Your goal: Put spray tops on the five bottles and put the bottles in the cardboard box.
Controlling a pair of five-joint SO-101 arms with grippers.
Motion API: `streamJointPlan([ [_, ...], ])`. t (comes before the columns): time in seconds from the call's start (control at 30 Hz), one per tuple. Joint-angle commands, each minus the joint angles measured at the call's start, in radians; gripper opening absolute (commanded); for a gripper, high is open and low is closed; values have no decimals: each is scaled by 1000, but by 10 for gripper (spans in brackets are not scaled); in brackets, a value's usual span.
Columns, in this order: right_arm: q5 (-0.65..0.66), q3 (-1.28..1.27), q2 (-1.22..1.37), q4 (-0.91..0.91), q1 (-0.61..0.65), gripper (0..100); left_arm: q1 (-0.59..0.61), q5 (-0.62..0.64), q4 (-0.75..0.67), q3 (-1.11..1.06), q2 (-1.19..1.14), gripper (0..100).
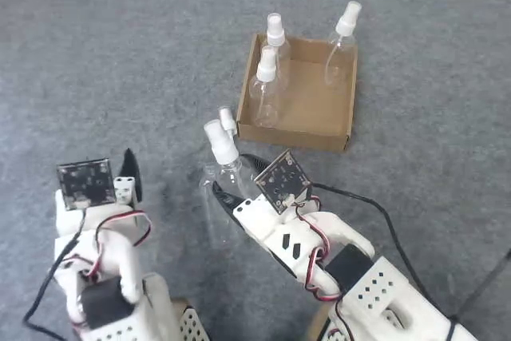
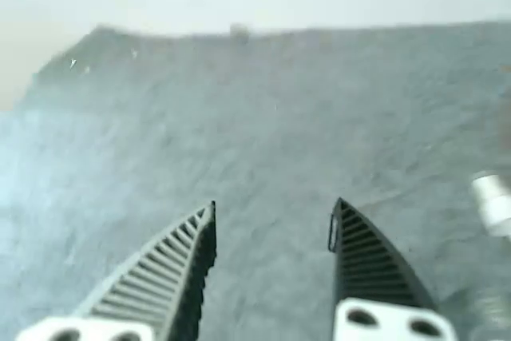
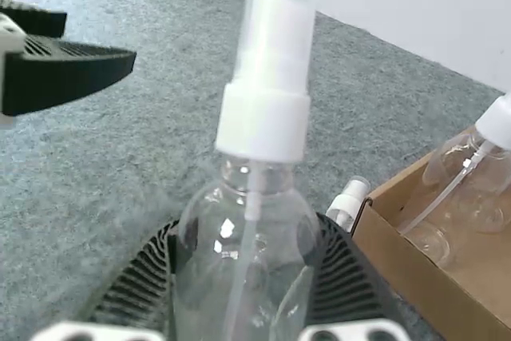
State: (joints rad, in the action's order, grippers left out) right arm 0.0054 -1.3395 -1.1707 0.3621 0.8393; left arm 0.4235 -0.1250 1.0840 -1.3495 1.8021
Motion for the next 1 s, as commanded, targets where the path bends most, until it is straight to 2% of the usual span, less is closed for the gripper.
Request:
streamJointPlan([
  [0.0,-3,15,-27,4,-12,6,-123,44,68,186,-153,218],
  [0.27,-3,3,-27,-2,-12,6,-261,186,133,753,-934,218],
  [0.4,-3,3,-27,1,-12,6,-308,199,249,911,-1140,218],
  [0.6,-3,-9,-27,-5,-12,6,-324,192,236,819,-1023,218],
  [0.8,-3,-6,-27,1,-12,6,-328,192,112,622,-862,218],
  [0.97,-2,-5,-25,2,-13,6,-325,192,109,601,-789,218],
])
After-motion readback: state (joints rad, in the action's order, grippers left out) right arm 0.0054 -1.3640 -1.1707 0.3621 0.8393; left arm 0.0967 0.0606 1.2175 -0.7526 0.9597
